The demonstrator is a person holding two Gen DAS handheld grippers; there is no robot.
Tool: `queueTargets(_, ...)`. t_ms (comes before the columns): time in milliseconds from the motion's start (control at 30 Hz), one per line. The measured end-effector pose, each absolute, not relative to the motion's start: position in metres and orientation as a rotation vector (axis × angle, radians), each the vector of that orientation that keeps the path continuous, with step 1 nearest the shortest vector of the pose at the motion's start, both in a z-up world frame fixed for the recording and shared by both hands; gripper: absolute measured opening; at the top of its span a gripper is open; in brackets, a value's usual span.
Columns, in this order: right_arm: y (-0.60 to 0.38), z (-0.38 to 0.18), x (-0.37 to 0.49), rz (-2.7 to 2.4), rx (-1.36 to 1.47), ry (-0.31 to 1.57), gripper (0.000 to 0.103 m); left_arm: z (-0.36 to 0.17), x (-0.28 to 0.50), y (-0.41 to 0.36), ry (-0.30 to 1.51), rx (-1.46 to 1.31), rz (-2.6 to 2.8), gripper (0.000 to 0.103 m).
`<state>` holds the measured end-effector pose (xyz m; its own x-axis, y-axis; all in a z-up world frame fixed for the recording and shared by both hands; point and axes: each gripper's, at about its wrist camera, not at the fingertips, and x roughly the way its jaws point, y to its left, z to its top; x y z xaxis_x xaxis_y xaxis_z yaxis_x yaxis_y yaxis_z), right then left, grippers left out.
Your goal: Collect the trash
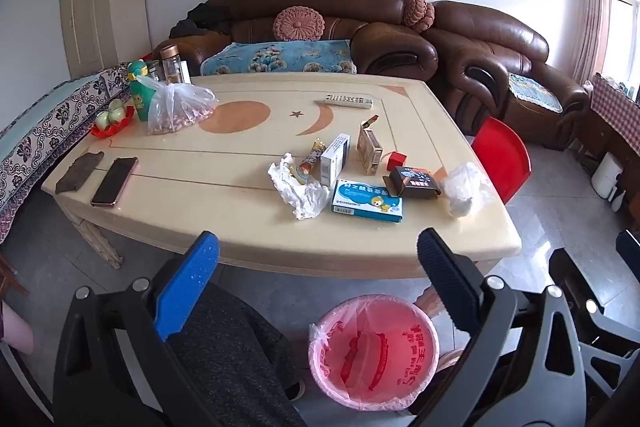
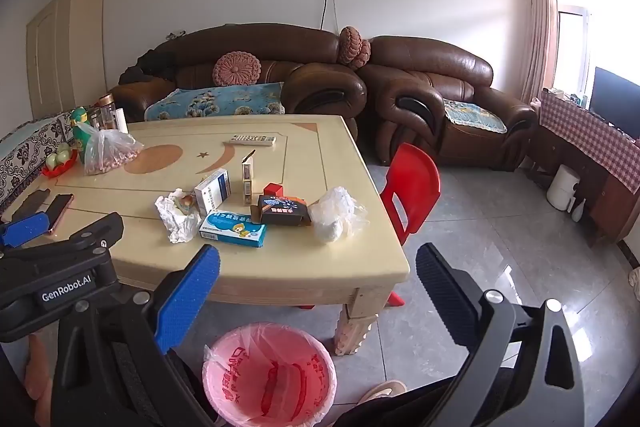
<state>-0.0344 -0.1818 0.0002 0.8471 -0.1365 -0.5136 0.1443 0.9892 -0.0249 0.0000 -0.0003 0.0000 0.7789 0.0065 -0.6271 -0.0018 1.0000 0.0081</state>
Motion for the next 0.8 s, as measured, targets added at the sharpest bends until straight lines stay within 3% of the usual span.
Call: queueTargets(800, -0.183, 0.001, -0.033, -0.146, 0.02, 0.542, 0.096, -0.001, 0.001, 0.003, 0.68, 0.0, 0.008, 0.097)
